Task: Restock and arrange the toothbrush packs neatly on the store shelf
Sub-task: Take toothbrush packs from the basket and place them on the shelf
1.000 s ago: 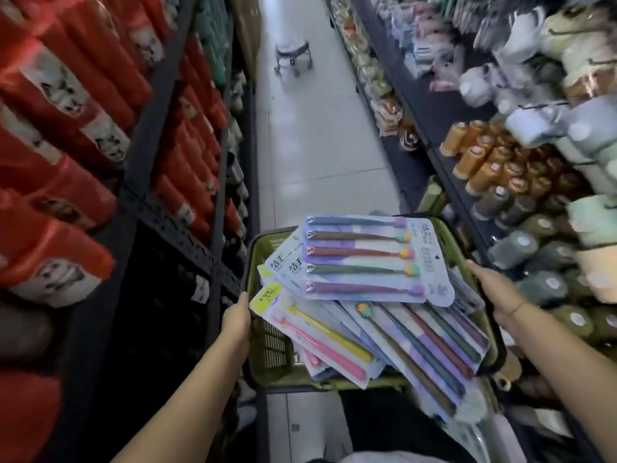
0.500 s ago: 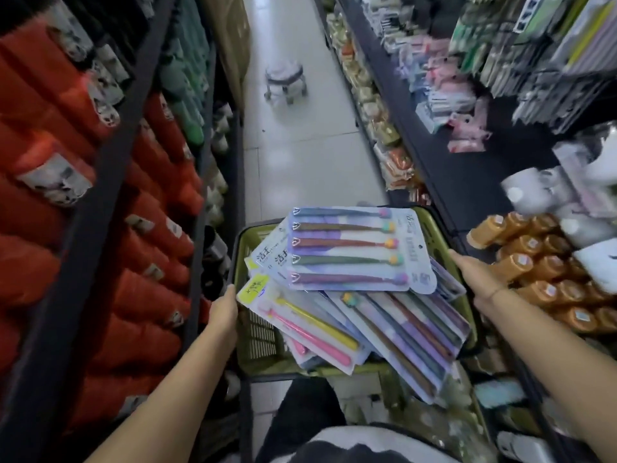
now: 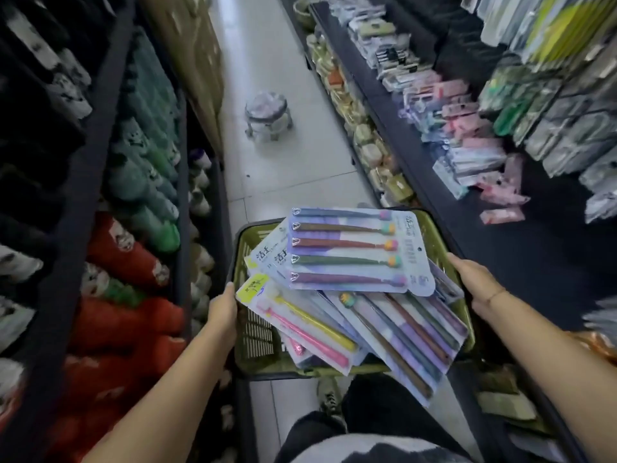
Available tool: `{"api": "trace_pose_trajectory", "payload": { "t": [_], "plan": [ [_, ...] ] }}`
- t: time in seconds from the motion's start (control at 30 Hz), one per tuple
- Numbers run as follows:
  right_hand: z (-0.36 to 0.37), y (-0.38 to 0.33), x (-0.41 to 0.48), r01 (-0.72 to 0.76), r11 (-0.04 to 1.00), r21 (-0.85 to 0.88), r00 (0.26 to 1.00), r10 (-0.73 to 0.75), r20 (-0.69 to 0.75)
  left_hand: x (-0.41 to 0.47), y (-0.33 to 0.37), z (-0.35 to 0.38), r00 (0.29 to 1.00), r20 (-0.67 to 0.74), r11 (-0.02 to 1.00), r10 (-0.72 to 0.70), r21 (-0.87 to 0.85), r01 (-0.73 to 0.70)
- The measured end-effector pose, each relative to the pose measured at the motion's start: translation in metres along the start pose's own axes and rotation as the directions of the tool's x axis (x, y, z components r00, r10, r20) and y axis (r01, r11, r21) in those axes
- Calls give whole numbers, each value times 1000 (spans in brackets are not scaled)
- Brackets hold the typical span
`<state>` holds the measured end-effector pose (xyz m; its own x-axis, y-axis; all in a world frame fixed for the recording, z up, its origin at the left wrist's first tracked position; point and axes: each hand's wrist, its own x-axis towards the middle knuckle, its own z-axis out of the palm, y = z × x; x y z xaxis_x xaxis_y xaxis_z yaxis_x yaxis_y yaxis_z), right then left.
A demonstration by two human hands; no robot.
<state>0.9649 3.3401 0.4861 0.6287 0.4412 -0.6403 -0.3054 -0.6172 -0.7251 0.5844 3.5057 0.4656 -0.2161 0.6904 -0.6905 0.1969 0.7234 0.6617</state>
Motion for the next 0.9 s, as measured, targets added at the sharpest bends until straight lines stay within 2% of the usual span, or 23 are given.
{"api": "trace_pose_trajectory", "payload": {
  "t": [0.17,0.3,0.67,0.73,0.8,0.9],
  "plan": [
    [43,-68,91,-23,998,53,999,25,-34,75,109,48,999,50,999,-5,43,2],
    [86,-130,170,-10,1000,18,998,11,-55,147,188,90,998,64,999,1,42,-3],
    [168,-255,447,-75,997,-7,997,75,19,323,410,186,997,76,993,-23,118,14],
    [189,-290,456,-109,994,-2,994,109,8,346,441,199,997,77,992,-8,126,-2],
    [222,-356,452,-101,995,19,994,101,-30,385,481,218,996,87,991,-19,135,7],
    [268,-420,474,-95,995,9,988,95,-122,444,542,250,994,109,989,-15,147,-1]
  ]
}}
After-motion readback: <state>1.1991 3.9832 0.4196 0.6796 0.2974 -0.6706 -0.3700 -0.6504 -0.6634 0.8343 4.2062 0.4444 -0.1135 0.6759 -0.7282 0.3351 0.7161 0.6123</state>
